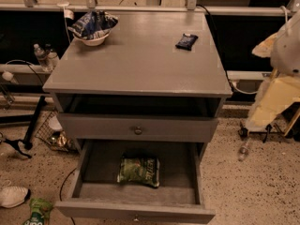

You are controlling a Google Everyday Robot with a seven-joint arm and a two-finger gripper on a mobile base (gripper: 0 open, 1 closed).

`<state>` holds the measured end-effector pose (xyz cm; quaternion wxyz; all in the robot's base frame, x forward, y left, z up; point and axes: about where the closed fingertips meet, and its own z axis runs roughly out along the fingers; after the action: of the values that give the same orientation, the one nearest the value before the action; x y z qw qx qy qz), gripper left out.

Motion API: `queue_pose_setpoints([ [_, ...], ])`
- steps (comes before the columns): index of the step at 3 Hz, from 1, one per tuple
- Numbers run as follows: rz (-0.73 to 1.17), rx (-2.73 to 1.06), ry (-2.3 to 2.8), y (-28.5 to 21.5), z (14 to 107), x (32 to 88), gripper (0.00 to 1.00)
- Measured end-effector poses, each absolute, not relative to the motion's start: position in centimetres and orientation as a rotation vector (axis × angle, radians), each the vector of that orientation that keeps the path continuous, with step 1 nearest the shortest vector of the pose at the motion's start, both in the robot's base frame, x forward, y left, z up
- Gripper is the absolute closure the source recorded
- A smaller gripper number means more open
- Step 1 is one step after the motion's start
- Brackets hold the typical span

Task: Pick green jalapeno chip bag from middle drawer and place on counter

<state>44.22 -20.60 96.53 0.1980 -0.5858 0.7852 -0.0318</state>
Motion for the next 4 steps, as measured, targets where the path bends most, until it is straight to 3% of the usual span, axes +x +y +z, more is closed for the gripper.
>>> queue_pose_setpoints([
  [2,0.204,-1.471,2.198,-15.1,84.5,45.9,0.00],
  [4,0.215,-1.430,2.170,-14.1,83.4,47.1,0.00],
])
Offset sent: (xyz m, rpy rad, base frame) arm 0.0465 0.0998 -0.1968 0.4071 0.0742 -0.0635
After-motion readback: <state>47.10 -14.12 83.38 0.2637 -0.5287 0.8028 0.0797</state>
